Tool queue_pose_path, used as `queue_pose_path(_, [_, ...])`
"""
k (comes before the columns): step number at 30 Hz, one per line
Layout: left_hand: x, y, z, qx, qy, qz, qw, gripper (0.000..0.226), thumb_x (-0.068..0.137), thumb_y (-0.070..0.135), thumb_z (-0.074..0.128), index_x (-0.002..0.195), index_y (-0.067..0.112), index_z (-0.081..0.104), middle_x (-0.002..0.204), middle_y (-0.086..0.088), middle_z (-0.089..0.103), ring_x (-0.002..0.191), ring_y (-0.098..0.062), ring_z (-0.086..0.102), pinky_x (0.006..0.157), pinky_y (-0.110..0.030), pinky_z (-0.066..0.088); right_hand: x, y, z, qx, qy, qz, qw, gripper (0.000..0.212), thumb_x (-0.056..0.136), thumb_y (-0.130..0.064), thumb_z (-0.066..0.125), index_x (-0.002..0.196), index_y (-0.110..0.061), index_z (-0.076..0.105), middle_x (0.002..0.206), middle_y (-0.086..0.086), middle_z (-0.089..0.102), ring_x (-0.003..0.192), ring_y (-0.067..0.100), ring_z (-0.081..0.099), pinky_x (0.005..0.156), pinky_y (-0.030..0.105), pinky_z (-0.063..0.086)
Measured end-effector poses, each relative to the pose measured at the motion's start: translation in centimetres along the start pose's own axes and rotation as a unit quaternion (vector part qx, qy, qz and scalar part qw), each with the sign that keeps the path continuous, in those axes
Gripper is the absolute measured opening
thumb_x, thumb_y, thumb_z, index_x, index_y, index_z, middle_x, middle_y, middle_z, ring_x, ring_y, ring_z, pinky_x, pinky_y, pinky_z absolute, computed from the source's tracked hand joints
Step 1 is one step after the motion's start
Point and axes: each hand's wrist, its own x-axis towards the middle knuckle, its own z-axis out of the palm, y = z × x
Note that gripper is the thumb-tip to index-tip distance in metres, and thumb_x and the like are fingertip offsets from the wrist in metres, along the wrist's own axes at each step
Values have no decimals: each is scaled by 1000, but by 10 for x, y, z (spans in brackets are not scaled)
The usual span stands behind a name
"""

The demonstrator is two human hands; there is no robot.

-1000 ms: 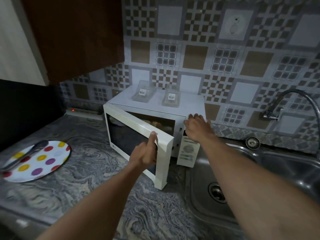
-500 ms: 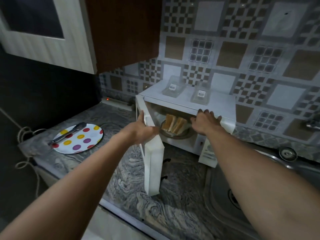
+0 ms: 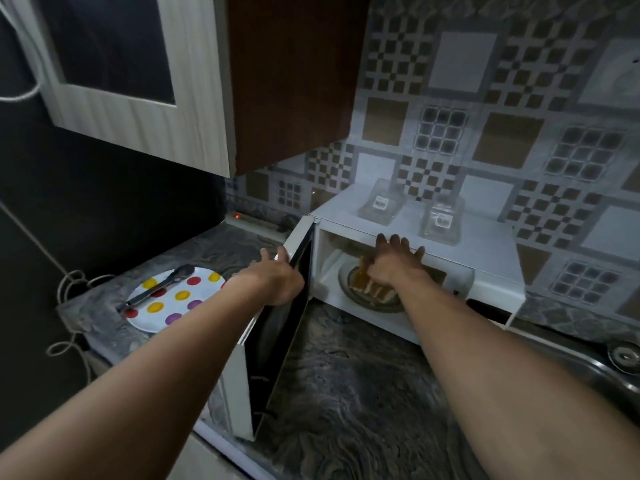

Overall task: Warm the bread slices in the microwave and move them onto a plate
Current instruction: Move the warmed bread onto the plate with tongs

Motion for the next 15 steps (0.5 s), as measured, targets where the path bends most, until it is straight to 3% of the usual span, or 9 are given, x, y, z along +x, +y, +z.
queue_pose_path(2, [13, -8, -3, -26, -13, -19, 999, 74, 97, 45, 30, 155, 22, -10, 163, -15, -14, 149, -43, 2, 118, -57, 14, 10, -17, 2, 0, -11, -2, 1000, 69, 102, -43, 40, 159, -17, 10, 164, 15, 11, 151, 36, 6, 120, 61, 2])
queue_pose_path(6, [39, -22, -8, 25, 8, 2, 1000, 75, 97, 57, 29, 155, 28, -10, 164, -15, -9, 149, -43, 0, 117, -63, 13, 27, -42, 5, -18, -8, 4, 1000, 71, 104, -45, 36, 159, -15, 3, 166, 14, 0, 152, 38, -2, 120, 61, -1])
queue_pose_path(10, [56, -31, -15, 56, 30, 32, 997, 73, 96, 62, 28, 155, 35, -7, 165, -11, -2, 149, -40, 8, 114, -66, 14, 41, -61, 8, -20, 0, -16, 1000, 69, 105, -44, 33, 159, -13, 4, 166, 13, 2, 152, 34, 1, 120, 61, 1])
queue_pose_path(15, [81, -43, -26, 71, 27, 85, 993, 74, 95, 64, 26, 153, 40, -12, 164, -14, 4, 145, -43, 21, 112, -64, 22, 56, -79, 10, -5, 22, 21, 1000, 65, 104, -46, 29, 159, -15, 10, 165, 12, 9, 151, 36, 6, 118, 63, 1])
